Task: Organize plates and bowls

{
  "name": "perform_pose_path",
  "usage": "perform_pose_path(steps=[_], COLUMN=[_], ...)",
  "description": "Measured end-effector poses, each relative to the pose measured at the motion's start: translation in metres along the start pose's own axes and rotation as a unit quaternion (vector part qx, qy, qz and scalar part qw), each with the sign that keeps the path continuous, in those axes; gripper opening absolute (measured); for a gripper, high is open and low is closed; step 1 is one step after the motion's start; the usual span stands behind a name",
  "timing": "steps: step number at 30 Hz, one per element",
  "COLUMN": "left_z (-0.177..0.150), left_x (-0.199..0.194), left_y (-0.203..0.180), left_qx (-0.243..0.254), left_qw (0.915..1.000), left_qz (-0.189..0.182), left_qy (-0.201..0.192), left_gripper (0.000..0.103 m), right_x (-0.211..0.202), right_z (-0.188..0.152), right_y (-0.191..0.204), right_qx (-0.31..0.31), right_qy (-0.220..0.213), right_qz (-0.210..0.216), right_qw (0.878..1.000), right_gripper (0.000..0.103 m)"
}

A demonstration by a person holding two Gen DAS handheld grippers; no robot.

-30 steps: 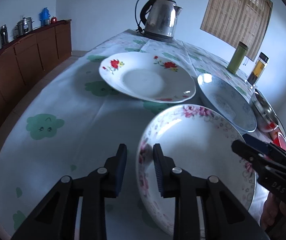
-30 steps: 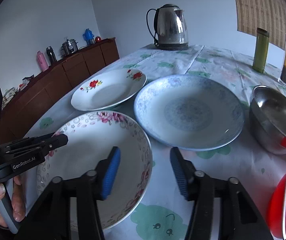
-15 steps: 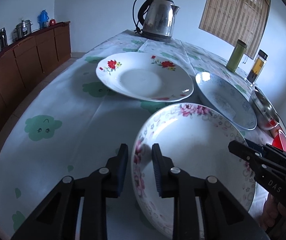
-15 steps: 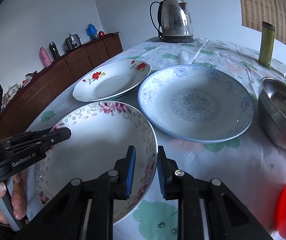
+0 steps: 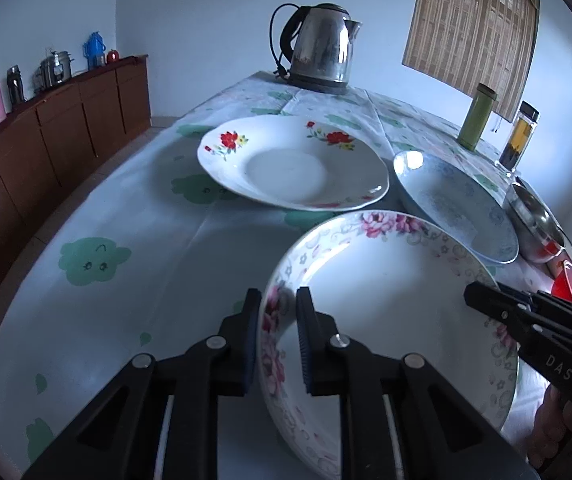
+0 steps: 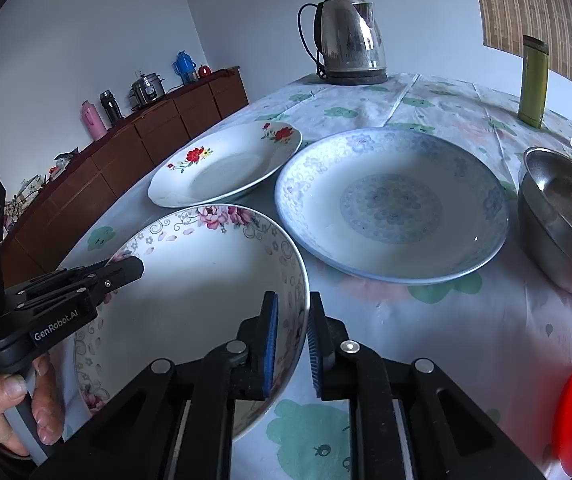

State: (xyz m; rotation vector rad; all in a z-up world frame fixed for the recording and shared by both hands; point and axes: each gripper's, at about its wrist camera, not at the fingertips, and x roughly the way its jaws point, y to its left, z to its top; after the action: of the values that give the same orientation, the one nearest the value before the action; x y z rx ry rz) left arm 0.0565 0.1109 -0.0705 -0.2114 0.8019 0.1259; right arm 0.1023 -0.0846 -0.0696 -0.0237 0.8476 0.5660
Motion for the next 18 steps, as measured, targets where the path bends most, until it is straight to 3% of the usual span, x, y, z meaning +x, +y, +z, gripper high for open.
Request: perform_pose_path(steps=[10, 18], left_z=[0.005, 0.022], left_x=[-0.009, -0.016], left_y=[-0.007, -0.005], left_qx=[-0.005, -0.007], left_qw=[0.9995, 0.9977], left_qz=[-0.002, 0.002], left_qy=[-0.031, -0.067], left_gripper=[0.015, 0.015], right_x=[-0.013, -0.021], right_z=[0.0, 0.012], right_y=[-0.004, -0.002], right_qx=[0.002, -0.01], right_qy=[-0.036, -0.066], right_qz=[-0.013, 0.005], right_qw=[0.999, 0.998], right_gripper=[0.015, 0.015])
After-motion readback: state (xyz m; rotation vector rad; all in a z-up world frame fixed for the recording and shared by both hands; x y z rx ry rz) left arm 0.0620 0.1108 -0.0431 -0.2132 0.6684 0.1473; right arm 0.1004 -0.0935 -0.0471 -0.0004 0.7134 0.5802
